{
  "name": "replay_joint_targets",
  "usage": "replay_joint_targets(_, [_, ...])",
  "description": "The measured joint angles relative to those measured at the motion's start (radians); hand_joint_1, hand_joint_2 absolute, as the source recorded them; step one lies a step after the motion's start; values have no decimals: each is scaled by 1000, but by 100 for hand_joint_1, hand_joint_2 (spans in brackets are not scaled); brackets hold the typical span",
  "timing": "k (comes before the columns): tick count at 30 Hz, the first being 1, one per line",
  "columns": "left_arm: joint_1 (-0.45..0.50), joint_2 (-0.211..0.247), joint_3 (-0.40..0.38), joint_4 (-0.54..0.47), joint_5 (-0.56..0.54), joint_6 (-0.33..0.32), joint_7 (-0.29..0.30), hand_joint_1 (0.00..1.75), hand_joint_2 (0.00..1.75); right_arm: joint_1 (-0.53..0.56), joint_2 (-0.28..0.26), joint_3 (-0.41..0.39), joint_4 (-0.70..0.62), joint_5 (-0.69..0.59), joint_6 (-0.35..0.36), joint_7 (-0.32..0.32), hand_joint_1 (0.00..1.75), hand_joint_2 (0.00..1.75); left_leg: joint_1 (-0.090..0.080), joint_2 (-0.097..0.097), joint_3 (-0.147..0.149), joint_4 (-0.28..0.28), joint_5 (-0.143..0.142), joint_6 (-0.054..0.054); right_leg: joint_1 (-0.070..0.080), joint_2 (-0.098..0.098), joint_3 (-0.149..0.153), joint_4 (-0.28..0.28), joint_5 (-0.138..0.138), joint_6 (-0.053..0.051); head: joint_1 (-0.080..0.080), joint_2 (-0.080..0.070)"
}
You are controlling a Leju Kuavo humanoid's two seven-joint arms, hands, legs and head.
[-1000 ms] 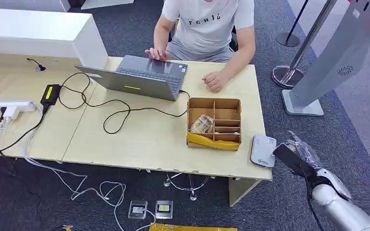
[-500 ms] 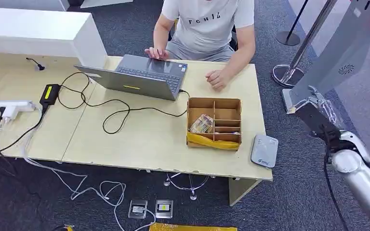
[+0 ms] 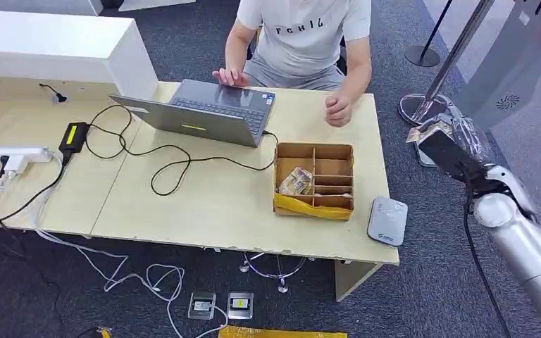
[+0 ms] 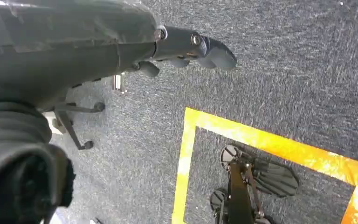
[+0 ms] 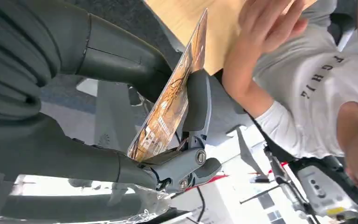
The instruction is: Pass the card to the sensor for recognition and then transmit it.
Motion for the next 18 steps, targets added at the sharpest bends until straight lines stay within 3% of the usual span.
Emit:
replay_joint_targets(8, [-2, 0, -1, 0, -2, -1, 0, 0, 0, -9, 11, 7, 10, 7, -3, -8, 175, 175, 0, 0, 0, 0, 0, 0, 0, 0, 0, 0, 0, 0, 0, 0])
replay_joint_targets(12, [-16, 0, -25, 0, -14, 0, 6, 0, 0, -57, 145, 55, 176, 74, -43, -25, 175, 175, 0, 0, 0, 0, 0, 0, 0, 0, 0, 0, 0, 0, 0, 0])
replay_joint_targets(18, [-15, 0, -32, 0, -14, 1, 6, 0, 0, -64, 175, 69, 230, 82, -51, -28, 175, 175, 0, 0, 0, 0, 0, 0, 0, 0, 0, 0, 0, 0, 0, 0])
